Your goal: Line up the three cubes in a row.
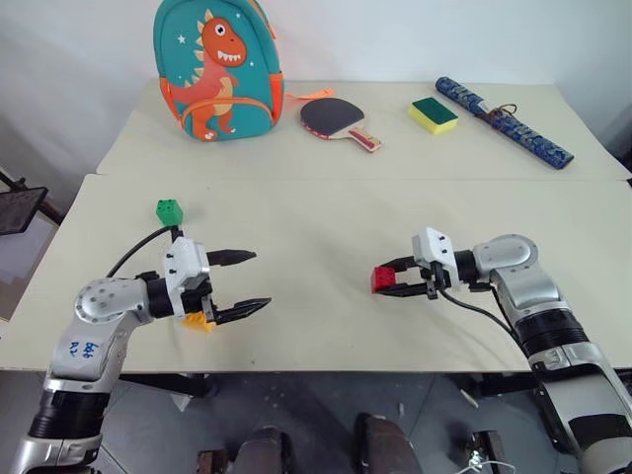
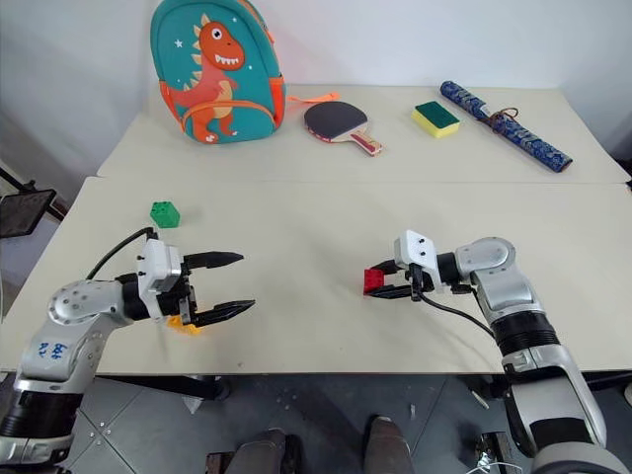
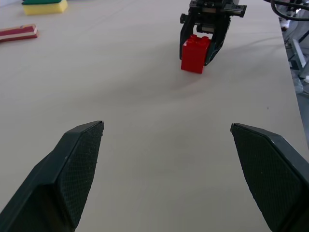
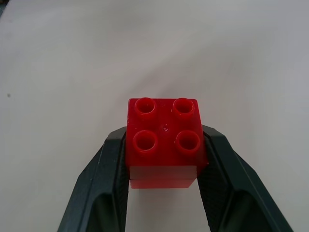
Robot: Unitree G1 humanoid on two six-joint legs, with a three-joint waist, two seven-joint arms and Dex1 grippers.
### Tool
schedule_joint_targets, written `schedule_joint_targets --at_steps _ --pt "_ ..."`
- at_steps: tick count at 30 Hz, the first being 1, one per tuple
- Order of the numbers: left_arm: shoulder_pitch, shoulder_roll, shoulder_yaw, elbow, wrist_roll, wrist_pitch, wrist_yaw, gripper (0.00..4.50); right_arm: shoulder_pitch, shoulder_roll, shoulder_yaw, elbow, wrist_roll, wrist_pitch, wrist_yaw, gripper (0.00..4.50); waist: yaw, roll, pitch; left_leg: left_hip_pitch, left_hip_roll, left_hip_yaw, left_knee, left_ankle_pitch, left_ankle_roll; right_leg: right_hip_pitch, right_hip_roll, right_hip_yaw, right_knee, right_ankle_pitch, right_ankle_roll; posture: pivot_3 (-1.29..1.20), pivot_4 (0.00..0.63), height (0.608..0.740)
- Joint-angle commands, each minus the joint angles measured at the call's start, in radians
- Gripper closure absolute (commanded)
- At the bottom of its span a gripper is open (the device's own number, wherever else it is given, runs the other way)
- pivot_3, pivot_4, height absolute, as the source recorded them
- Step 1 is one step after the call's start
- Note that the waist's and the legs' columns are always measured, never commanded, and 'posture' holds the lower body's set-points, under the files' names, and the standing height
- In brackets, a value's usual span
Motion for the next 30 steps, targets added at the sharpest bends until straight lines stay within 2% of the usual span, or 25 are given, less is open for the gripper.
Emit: schedule_joint_targets --at_steps 1,5,10,14,15,19,22,26,28,30 --pt "0.017 0.010 0.040 -0.039 -0.013 -0.004 0.021 0.00 -0.027 0.007 -0.014 0.042 -0.010 -0.056 0.010 2.99 -0.002 0.000 0.000 0.000 0.000 0.000 0.000 0.000 0.000 0.000 0.000 0.000 0.000 0.000 0.000 0.00 0.150 0.740" --pt "0.054 0.004 0.106 -0.030 -0.039 0.004 0.055 0.00 -0.034 0.020 -0.027 0.071 -0.008 -0.099 0.006 1.67 -0.003 0.000 0.000 0.000 0.000 0.000 0.002 0.000 0.000 0.000 0.000 0.000 0.001 0.000 0.000 0.00 0.150 0.740" --pt "0.137 -0.084 0.312 -0.038 -0.126 -0.004 0.208 0.00 0.003 0.003 -0.100 -0.061 0.096 -0.064 0.027 0.07 -0.002 0.000 0.000 0.000 0.001 0.000 0.002 0.000 -0.001 -0.001 0.000 0.000 0.002 0.000 0.000 0.00 0.150 0.740" --pt "0.257 -0.179 0.501 0.015 -0.138 -0.064 0.342 0.00 0.107 0.014 -0.231 -0.220 0.267 -0.009 0.020 0.01 0.000 0.000 0.000 0.000 0.002 -0.001 0.002 -0.001 -0.001 -0.001 0.000 0.000 0.003 0.000 0.000 0.00 0.150 0.740" --pt "0.295 -0.208 0.542 0.035 -0.134 -0.084 0.377 0.00 0.140 0.036 -0.281 -0.234 0.304 -0.042 -0.005 0.01 0.000 0.000 0.000 0.000 0.002 -0.001 0.002 -0.001 -0.002 -0.001 0.000 -0.001 0.003 0.000 0.000 0.00 0.150 0.740" --pt "0.409 -0.277 0.627 0.057 -0.140 -0.105 0.444 0.00 0.236 0.052 -0.362 -0.285 0.359 -0.063 -0.038 0.01 0.002 -0.001 0.000 0.000 0.002 0.000 0.002 -0.002 -0.001 -0.001 0.000 -0.001 0.002 0.000 0.000 0.00 0.150 0.740" --pt "0.454 -0.308 0.638 0.046 -0.135 -0.133 0.466 0.00 0.296 0.045 -0.379 -0.309 0.370 -0.084 -0.019 0.01 0.008 -0.001 -0.001 0.000 0.002 0.001 0.003 -0.003 -0.001 -0.001 0.000 0.000 0.002 0.000 0.000 0.00 0.150 0.740" --pt "0.450 -0.317 0.580 -0.013 -0.142 -0.108 0.480 0.00 0.349 0.041 -0.380 -0.343 0.377 -0.107 0.006 0.01 0.022 -0.002 -0.001 0.000 0.003 0.002 0.005 -0.003 -0.001 0.000 0.000 0.000 0.002 0.001 -0.002 0.00 0.150 0.740" --pt "0.430 -0.299 0.531 -0.027 -0.114 -0.102 0.476 0.00 0.356 0.044 -0.379 -0.363 0.392 -0.088 0.003 0.01 0.025 -0.002 -0.001 0.001 0.004 0.003 0.005 -0.004 0.000 0.000 0.000 0.000 0.002 0.001 -0.002 0.00 0.150 0.740" --pt "0.306 -0.278 0.469 -0.026 -0.047 -0.059 0.589 0.00 0.367 0.046 -0.363 -0.393 0.400 -0.072 0.012 0.01 0.029 -0.002 -0.001 0.001 0.005 0.004 0.006 -0.004 -0.001 -0.001 0.000 0.000 0.002 0.002 -0.004 0.00 0.150 0.740"
